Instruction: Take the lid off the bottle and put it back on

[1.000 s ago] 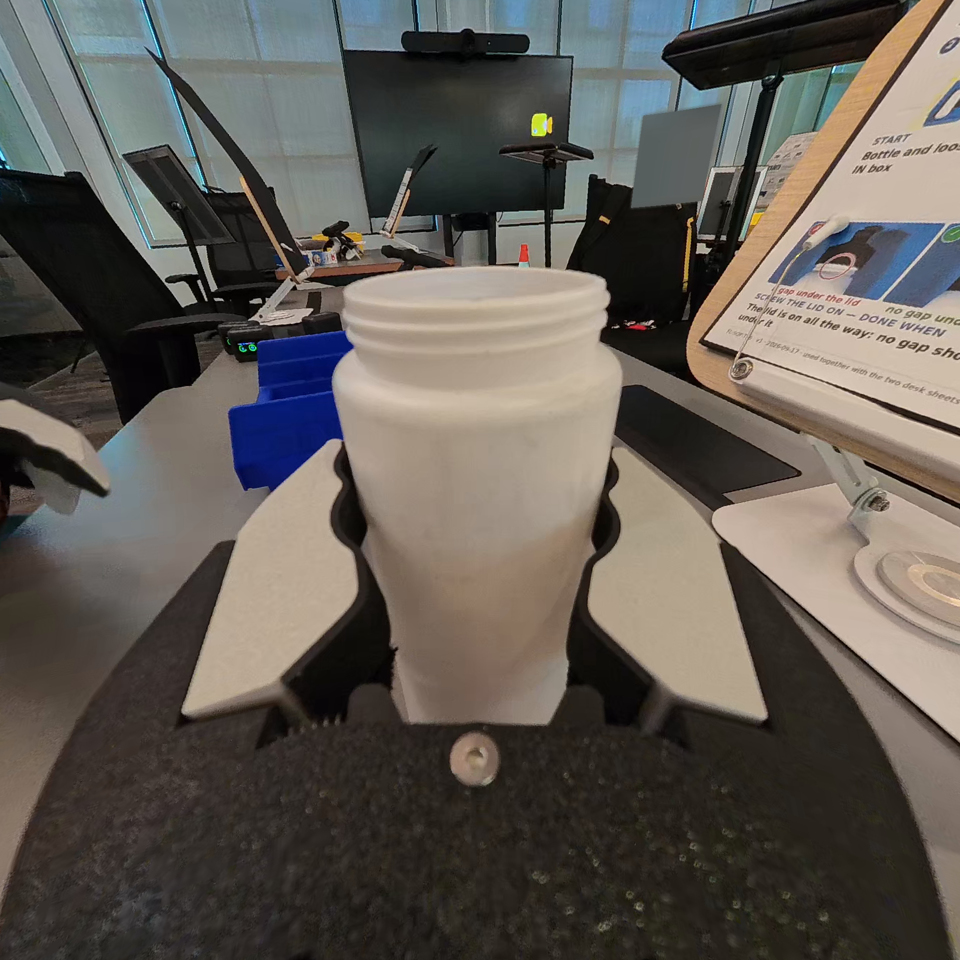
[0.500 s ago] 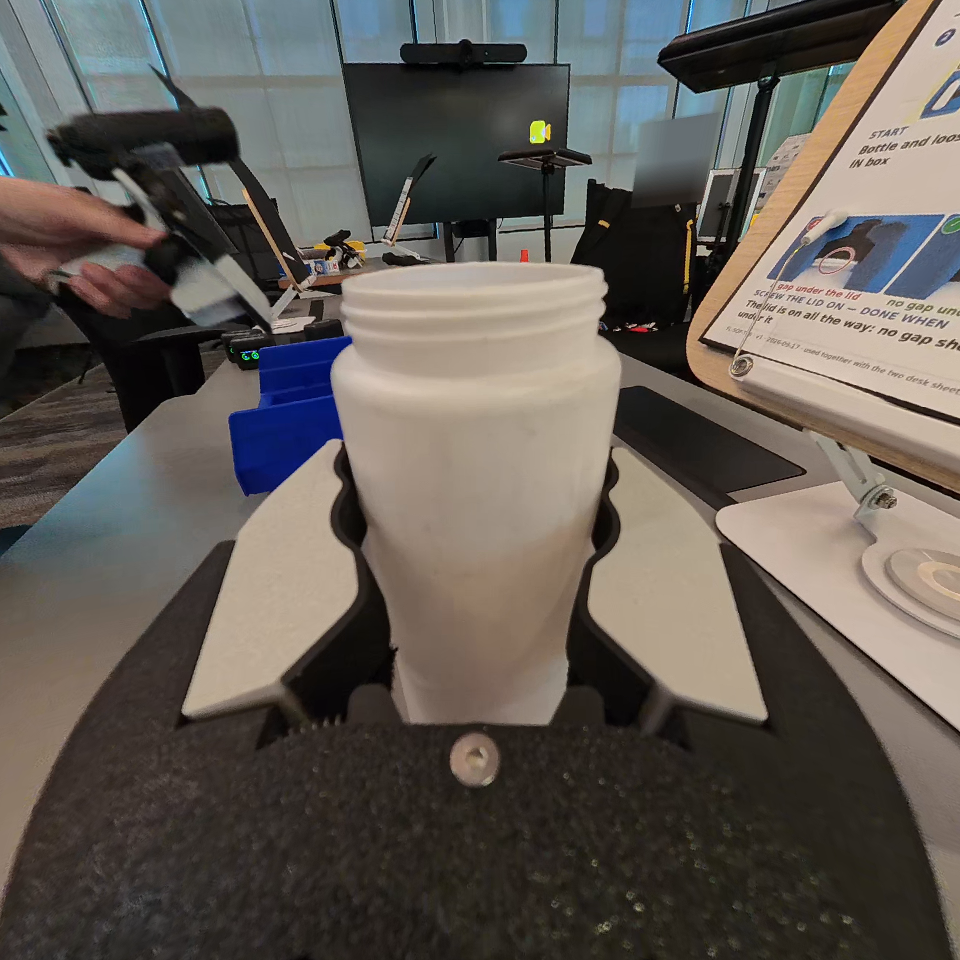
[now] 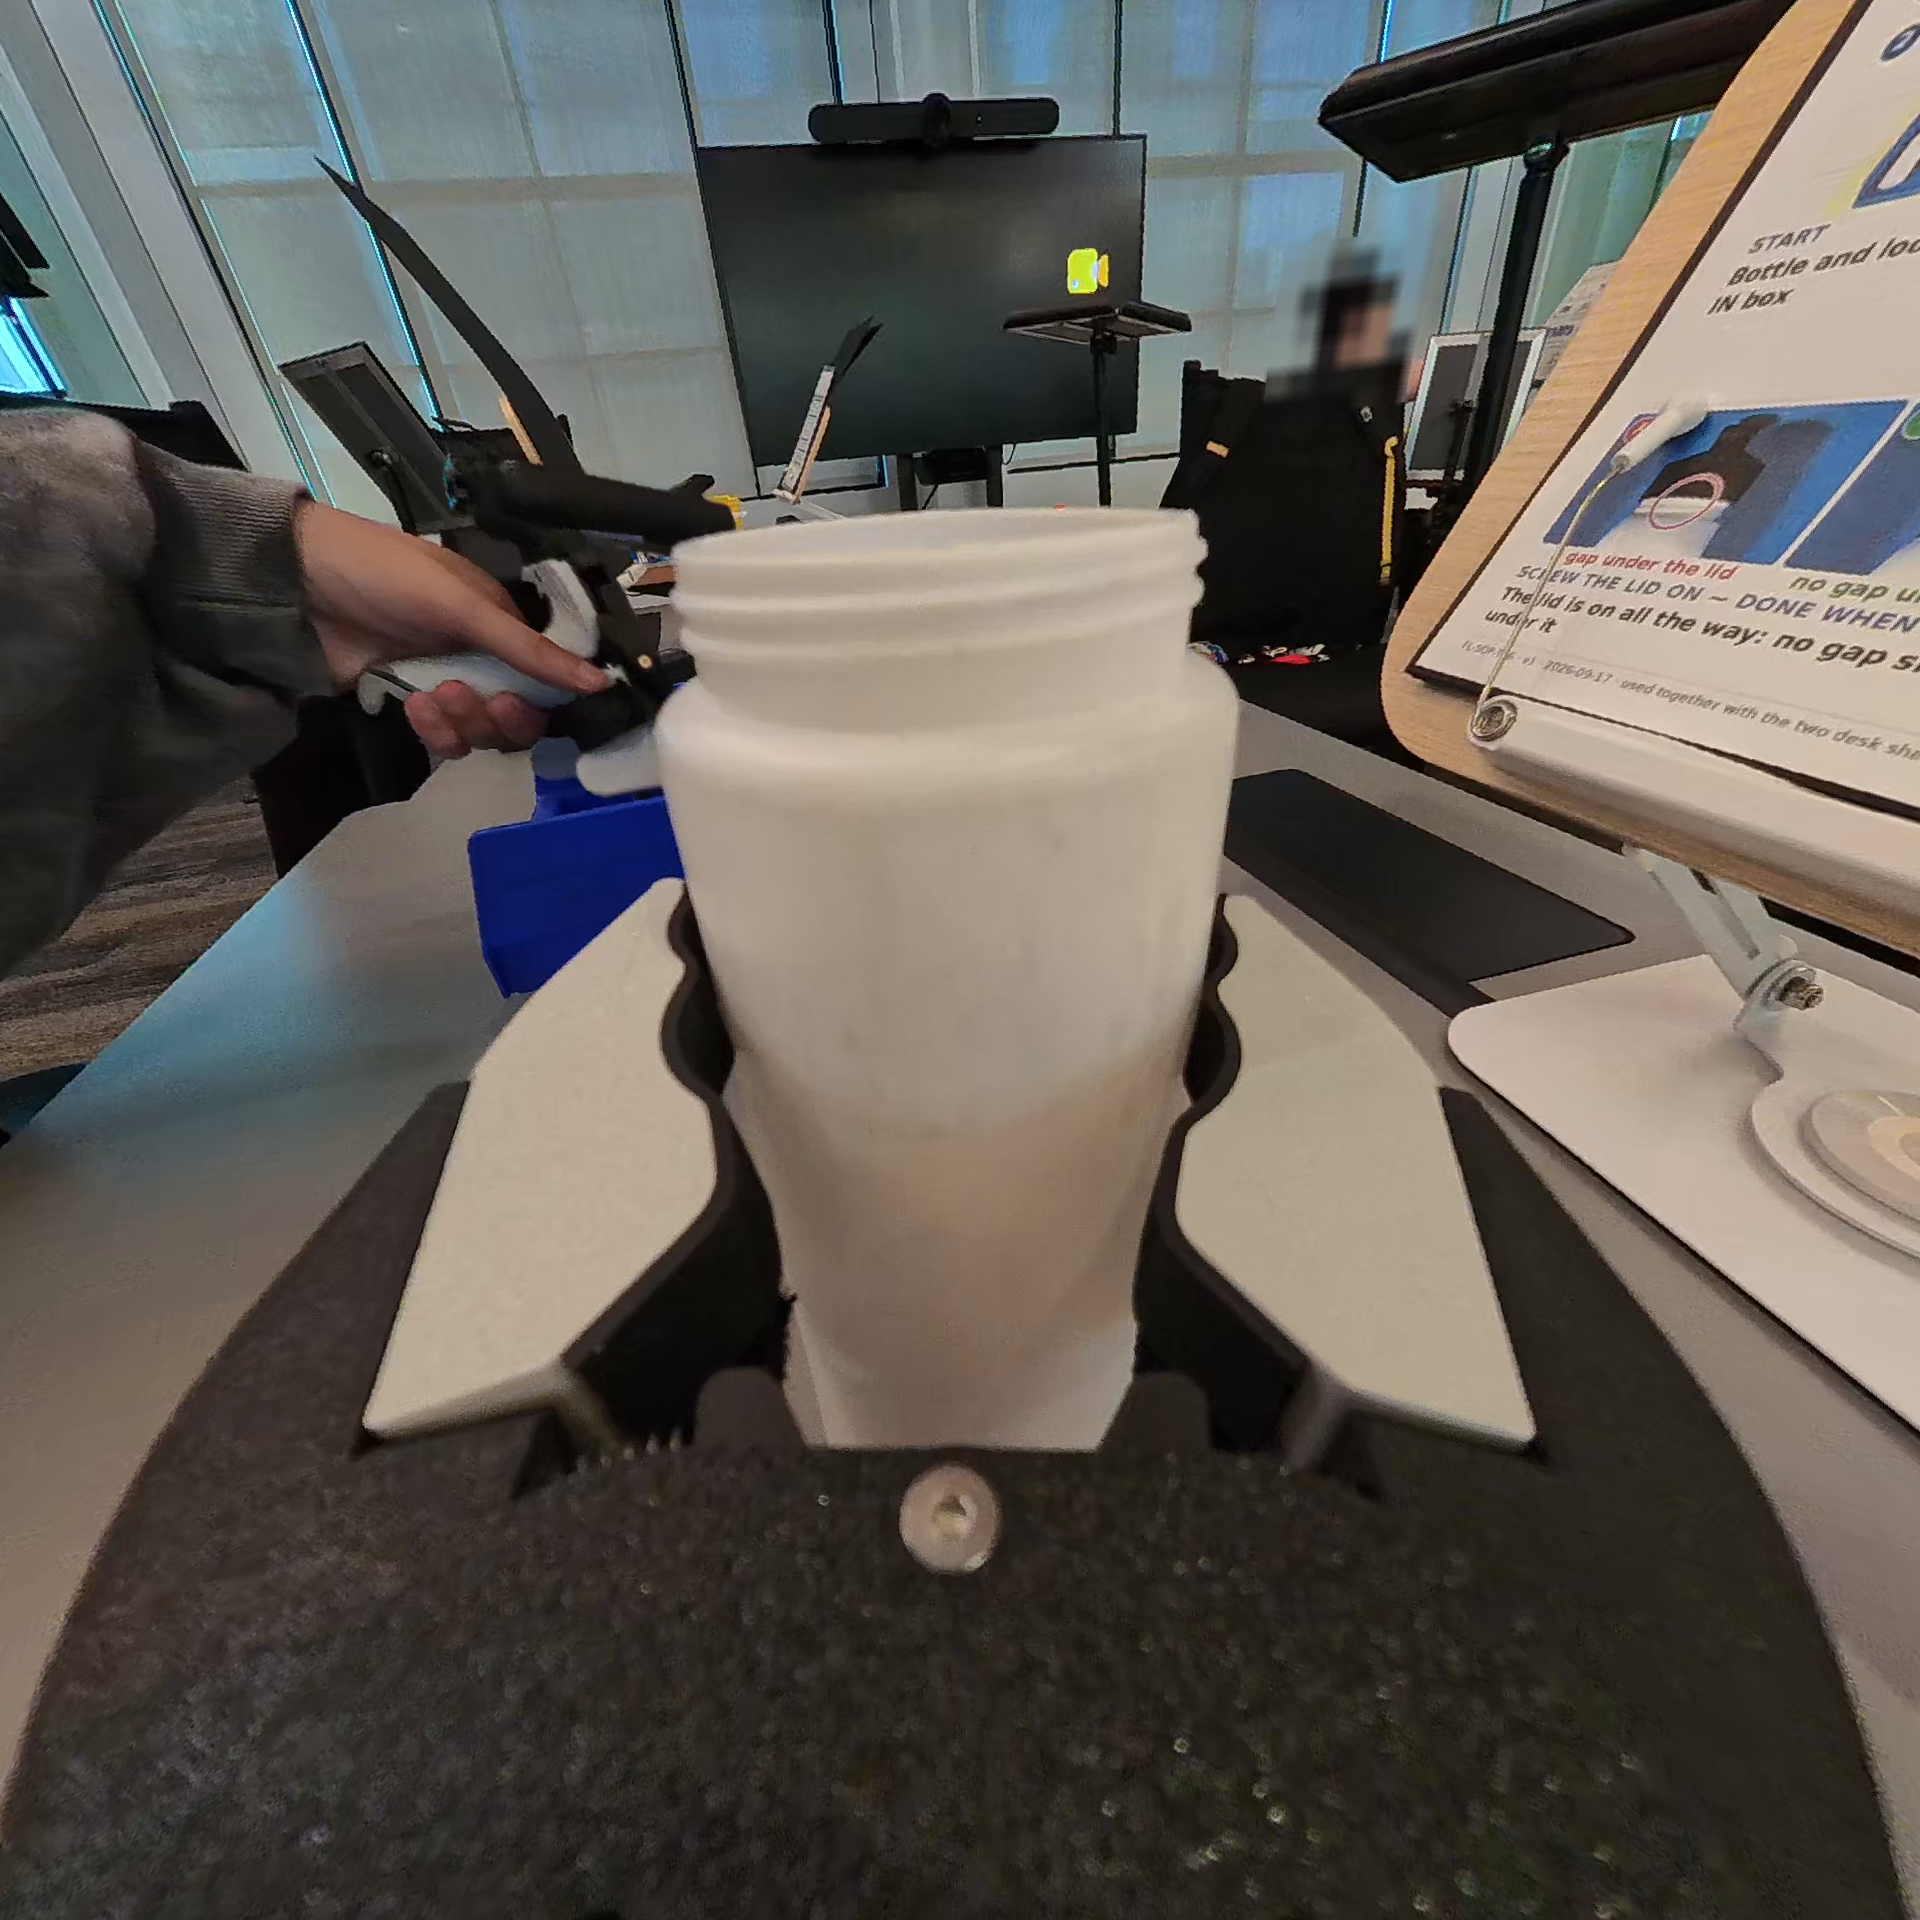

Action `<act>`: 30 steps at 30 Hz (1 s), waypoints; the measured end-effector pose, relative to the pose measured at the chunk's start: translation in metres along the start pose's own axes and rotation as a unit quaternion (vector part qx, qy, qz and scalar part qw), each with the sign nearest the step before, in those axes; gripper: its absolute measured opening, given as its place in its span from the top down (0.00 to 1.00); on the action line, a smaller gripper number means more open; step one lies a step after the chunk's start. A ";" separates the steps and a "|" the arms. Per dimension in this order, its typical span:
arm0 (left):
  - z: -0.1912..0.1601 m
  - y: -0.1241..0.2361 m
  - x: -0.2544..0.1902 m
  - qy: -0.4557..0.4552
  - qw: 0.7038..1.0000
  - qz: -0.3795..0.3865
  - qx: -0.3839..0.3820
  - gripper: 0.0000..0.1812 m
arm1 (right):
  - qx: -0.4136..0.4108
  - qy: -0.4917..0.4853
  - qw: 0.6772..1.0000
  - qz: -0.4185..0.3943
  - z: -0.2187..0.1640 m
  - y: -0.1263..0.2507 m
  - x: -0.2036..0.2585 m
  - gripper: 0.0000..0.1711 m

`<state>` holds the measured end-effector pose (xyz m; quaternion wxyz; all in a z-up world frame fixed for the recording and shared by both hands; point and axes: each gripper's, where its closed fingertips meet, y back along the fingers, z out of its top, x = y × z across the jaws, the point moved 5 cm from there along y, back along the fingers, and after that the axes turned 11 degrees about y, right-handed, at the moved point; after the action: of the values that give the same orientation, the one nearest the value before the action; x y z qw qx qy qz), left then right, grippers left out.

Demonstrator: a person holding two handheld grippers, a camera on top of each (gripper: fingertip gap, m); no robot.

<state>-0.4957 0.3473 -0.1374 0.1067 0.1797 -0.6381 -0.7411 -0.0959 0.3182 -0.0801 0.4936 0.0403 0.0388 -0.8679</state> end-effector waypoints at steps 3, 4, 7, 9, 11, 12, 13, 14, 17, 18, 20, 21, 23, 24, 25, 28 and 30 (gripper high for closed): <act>0.001 -0.010 -0.003 0.011 1.000 0.012 0.004 0.55 | 0.001 0.000 1.000 0.000 0.000 0.000 0.000 0.49; 0.002 -0.013 -0.004 0.012 1.000 0.014 0.006 0.54 | 0.001 -0.001 1.000 0.000 0.000 0.000 0.000 0.49; 0.004 -0.017 -0.009 0.000 1.000 0.021 0.003 0.55 | 0.002 -0.001 1.000 0.001 -0.001 0.000 0.000 0.49; 0.003 -0.017 -0.015 -0.015 1.000 0.021 0.007 0.60 | 0.002 -0.002 1.000 0.001 -0.001 0.000 0.001 0.49; 0.004 -0.018 -0.018 -0.026 0.999 0.028 0.011 0.59 | 0.002 -0.002 1.000 0.001 -0.001 0.000 0.001 0.49; 0.006 -0.019 -0.018 -0.030 0.999 0.036 0.010 0.59 | 0.003 -0.003 1.000 0.001 -0.001 0.000 0.000 0.49; 0.009 -0.020 -0.017 -0.034 0.998 0.045 0.007 0.60 | 0.003 -0.003 1.000 0.001 -0.001 0.000 0.001 0.49; 0.011 -0.021 -0.018 -0.035 0.998 0.051 0.006 0.59 | 0.003 -0.003 1.000 0.001 -0.001 0.000 0.000 0.49; 0.016 -0.022 -0.018 -0.034 0.998 0.060 0.005 0.59 | 0.004 -0.003 1.000 0.001 -0.002 0.000 0.001 0.49; 0.017 -0.022 -0.017 -0.035 0.997 0.065 0.004 0.60 | 0.004 -0.004 1.000 0.001 -0.002 0.000 0.001 0.49; 0.018 -0.022 -0.014 -0.039 0.997 0.074 0.001 0.64 | 0.005 -0.004 1.000 0.001 -0.002 0.000 0.001 0.49; 0.019 -0.022 -0.013 -0.042 0.996 0.077 0.000 0.66 | 0.005 -0.005 1.000 0.001 -0.002 0.000 0.000 0.49; 0.019 -0.022 -0.011 -0.051 0.996 0.077 -0.003 0.66 | 0.004 -0.006 1.000 0.002 -0.002 0.000 0.000 0.49; 0.018 -0.022 -0.011 -0.056 0.995 0.078 -0.005 0.66 | 0.004 -0.006 1.000 0.002 -0.002 0.000 0.000 0.49; 0.018 -0.022 -0.011 -0.062 0.995 0.078 -0.006 0.66 | 0.005 -0.006 1.000 0.002 -0.002 0.000 0.000 0.49; 0.016 -0.022 -0.010 -0.075 0.994 0.079 -0.003 0.66 | 0.006 -0.007 1.000 0.002 -0.003 0.000 0.001 0.49; 0.015 -0.021 -0.011 -0.084 0.994 0.070 -0.005 0.66 | 0.007 -0.007 1.000 0.002 -0.003 0.000 0.001 0.49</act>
<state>-0.4904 0.3687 -0.1548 0.1052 0.0711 -0.6524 -0.7472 -0.0964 0.3180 -0.0830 0.4952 0.0377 0.0297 -0.8674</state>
